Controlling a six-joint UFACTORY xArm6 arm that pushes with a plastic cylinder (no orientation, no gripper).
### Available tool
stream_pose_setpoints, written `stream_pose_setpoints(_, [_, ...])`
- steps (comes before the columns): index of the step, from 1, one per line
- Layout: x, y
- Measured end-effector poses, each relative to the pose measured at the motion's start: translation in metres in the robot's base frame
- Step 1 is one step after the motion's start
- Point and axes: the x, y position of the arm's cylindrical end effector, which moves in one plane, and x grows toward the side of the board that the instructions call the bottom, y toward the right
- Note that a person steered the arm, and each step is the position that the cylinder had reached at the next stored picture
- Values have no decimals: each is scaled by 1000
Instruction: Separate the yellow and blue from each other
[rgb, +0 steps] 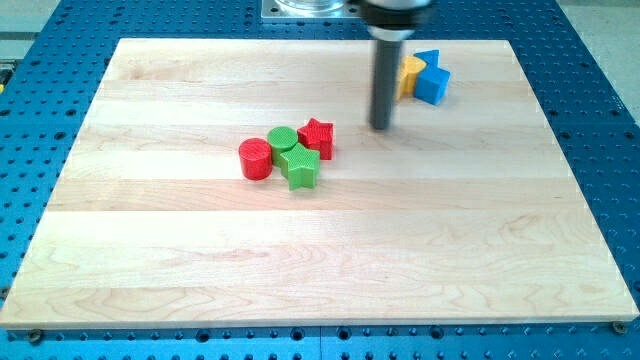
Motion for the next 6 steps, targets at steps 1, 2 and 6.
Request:
stream_pose_setpoints(1, [-23, 101])
stream_pose_setpoints(2, [-78, 109])
stream_pose_setpoints(6, [-43, 31])
